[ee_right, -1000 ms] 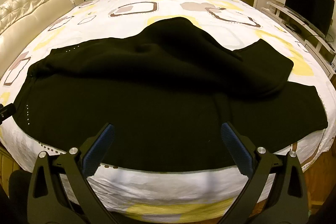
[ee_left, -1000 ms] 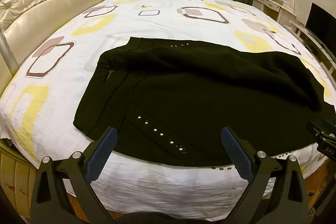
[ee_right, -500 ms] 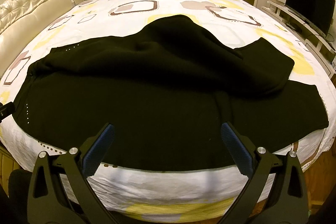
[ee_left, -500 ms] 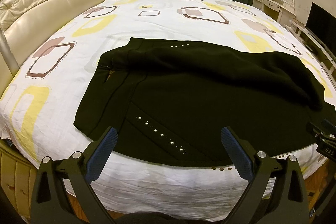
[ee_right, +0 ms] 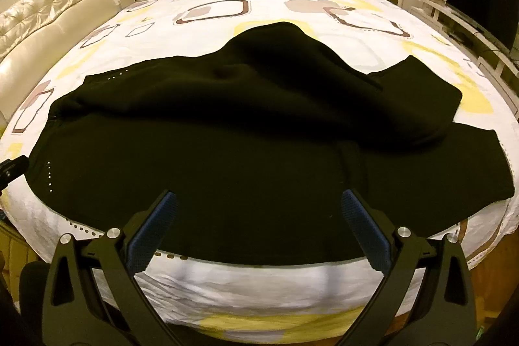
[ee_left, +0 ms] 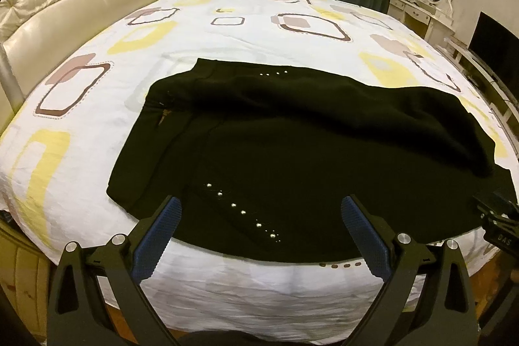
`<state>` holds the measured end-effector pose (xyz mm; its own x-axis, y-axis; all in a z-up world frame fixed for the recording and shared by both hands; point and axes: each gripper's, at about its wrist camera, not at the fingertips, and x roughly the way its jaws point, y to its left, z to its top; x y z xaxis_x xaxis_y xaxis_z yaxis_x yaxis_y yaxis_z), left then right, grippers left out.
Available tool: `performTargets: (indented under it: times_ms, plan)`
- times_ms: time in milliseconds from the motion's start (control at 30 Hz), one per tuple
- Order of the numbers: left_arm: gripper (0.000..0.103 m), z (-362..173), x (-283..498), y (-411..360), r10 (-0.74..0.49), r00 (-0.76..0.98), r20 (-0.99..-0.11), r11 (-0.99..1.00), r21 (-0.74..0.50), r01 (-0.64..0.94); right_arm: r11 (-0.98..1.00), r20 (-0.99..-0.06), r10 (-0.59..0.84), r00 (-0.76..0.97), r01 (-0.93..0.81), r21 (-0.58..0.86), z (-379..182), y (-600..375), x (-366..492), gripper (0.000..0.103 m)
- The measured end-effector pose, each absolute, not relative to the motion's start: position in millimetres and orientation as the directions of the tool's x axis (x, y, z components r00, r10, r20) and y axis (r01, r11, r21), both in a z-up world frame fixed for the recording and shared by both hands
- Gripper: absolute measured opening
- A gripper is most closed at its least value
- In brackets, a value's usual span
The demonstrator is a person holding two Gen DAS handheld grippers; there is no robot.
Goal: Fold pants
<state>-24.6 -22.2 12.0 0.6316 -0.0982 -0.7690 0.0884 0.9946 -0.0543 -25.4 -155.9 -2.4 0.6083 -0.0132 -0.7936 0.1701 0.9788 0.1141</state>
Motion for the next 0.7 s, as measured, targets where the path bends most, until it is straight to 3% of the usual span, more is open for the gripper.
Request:
performTargets:
  times_ms: [233,500,700]
  plan:
    - [0.098,5,-10,-22,-0.181,0.570,-0.801,0.983,-0.127,0.133,0.968,-0.763,0.094,0.640,0.120,0.220,22,-196,-14,0.101]
    - [0.098,2,36,-14,-0.154,0.578,-0.801,0.984,-0.072,0.162,0.959,-0.731,0.048,0.681,0.174,0.224,61,-313,44,0.101]
    - [0.098,-2,108,19,-0.123,0.540,-0.833,0.987,-0.047,0.152,0.942,-0.724,0.280,0.630,-0.037,0.332,61,-303,127,0.101]
